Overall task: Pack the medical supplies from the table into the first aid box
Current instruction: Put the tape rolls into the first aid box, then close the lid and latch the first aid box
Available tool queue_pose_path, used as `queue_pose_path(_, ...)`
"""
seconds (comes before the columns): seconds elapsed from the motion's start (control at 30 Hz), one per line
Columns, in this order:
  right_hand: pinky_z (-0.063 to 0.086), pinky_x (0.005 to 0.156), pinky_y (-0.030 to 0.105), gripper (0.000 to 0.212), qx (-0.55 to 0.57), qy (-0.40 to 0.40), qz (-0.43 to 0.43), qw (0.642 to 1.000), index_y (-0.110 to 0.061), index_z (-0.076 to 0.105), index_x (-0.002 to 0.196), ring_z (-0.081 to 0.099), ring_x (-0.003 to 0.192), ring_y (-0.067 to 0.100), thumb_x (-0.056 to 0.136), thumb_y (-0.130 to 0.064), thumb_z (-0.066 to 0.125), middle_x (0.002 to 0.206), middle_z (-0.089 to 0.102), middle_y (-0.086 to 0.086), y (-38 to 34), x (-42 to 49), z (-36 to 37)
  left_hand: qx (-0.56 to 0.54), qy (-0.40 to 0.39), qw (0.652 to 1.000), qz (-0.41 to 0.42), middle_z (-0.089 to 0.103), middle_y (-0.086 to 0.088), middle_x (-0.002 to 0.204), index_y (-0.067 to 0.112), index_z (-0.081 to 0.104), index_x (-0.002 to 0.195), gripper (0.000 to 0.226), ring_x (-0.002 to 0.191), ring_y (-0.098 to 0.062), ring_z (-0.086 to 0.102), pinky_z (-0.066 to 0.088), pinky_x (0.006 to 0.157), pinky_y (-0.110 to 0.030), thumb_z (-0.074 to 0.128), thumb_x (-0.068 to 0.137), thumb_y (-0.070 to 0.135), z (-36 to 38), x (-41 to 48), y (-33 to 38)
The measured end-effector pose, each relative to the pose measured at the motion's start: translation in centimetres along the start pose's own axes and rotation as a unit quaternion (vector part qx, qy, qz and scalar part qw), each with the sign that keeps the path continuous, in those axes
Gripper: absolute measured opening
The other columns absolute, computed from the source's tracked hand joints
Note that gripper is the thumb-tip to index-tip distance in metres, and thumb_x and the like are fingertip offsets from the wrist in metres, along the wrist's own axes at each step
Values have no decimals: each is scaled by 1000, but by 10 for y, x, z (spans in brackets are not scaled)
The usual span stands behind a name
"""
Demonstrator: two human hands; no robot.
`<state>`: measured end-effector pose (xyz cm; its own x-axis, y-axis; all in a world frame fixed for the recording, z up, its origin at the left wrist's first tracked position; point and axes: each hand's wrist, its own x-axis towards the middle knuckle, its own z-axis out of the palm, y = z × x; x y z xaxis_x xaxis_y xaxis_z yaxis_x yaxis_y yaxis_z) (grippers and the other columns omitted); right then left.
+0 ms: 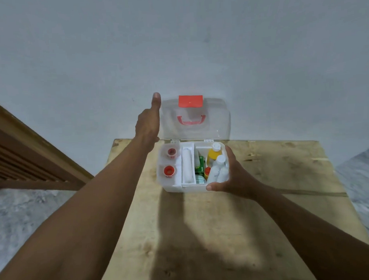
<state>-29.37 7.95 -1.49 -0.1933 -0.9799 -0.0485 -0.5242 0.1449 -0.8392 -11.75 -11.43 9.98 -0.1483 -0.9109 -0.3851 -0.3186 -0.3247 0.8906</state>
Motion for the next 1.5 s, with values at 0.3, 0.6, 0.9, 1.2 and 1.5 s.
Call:
queue_pose_path(0.3, 35, 116, 34, 126, -5, -27, 74, 997, -55, 3, 148, 31, 143, 7, 55, -64, 88, 156, 25, -20, -12, -11, 1, -26, -76, 993, -81, 49, -25, 117, 28, 37, 145, 81, 84, -39, 54, 46, 82, -52, 46, 81, 76, -7, 12, 2)
queue_pose_path(0.6, 34, 118, 48, 136, -12, -26, 128, 991, -31, -4, 157, 32, 145, 16, 60, -65, 84, 159, 25, -10, -24, -15, -12, -77, -84, 993, -20, 60, -4, 106, 25, 58, 120, 55, 91, -23, 59, 51, 75, -35, 51, 87, 68, -17, 6, -21)
queue_pose_path(0.9, 42, 108, 47, 79, -245, 241, -20, 939, -35, 34, 151, 45, 132, 24, 83, -44, 72, 147, 45, 5, -89, 27, -56, -84, -76, 993, 16, 58, -6, 105, 22, 58, 122, 58, 90, -24, 56, 51, 83, -39, 54, 86, 66, -18, -3, -28)
queue_pose_path(1.2, 39, 109, 43, 45, -305, 177, -66, 934, -37, 57, 138, 45, 132, 27, 94, -45, 63, 140, 55, 7, -121, 53, -42, -92, -113, 989, 40, 61, -4, 111, 33, 59, 104, 44, 96, -22, 58, 49, 94, -41, 58, 77, 68, -27, -13, -39)
queue_pose_path(1.5, 38, 99, 27, 27, -195, 170, -69, 963, -28, 73, 120, 53, 122, 13, 97, -35, 61, 125, 68, 0, -135, 19, -35, -68, -180, 979, 71, 51, 15, 140, 46, 55, 128, 60, 127, -11, 47, 36, 95, -41, 59, 74, 73, -47, -29, -68)
